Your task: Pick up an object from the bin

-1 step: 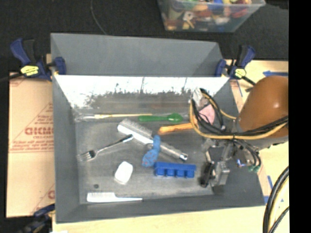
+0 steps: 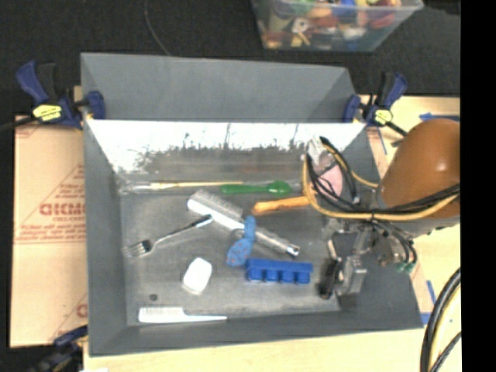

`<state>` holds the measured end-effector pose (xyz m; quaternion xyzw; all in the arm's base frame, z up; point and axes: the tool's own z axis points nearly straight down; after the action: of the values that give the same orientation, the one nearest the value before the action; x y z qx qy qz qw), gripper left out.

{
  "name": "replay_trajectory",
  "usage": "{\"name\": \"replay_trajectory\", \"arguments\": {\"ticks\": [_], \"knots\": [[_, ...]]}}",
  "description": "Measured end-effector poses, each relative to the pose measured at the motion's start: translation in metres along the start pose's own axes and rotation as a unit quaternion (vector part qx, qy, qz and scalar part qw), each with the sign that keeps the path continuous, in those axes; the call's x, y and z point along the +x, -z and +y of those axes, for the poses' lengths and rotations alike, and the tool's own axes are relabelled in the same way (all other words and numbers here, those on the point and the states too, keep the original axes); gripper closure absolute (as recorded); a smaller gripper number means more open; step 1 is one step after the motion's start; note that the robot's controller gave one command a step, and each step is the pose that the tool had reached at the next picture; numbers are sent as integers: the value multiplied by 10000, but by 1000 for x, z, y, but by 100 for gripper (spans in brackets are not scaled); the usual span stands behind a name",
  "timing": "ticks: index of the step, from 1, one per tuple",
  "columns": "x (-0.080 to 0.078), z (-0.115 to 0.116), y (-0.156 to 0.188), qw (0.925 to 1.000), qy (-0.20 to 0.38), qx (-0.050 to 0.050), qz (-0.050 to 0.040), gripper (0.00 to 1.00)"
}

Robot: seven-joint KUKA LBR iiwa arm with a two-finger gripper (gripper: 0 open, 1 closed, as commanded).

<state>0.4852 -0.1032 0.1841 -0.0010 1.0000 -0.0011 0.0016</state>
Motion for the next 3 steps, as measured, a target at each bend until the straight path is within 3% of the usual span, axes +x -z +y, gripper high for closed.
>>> {"name": "replay_trajectory", "arguments": {"ticks": [1, 2, 3], "knots": [[-1, 26, -90, 9913, -1319, -4, -16, 0], [-3, 51, -68, 9983, -585, 10, -43, 0], [4, 74, -84, 9870, -1606, 0, 2, 0]]}}
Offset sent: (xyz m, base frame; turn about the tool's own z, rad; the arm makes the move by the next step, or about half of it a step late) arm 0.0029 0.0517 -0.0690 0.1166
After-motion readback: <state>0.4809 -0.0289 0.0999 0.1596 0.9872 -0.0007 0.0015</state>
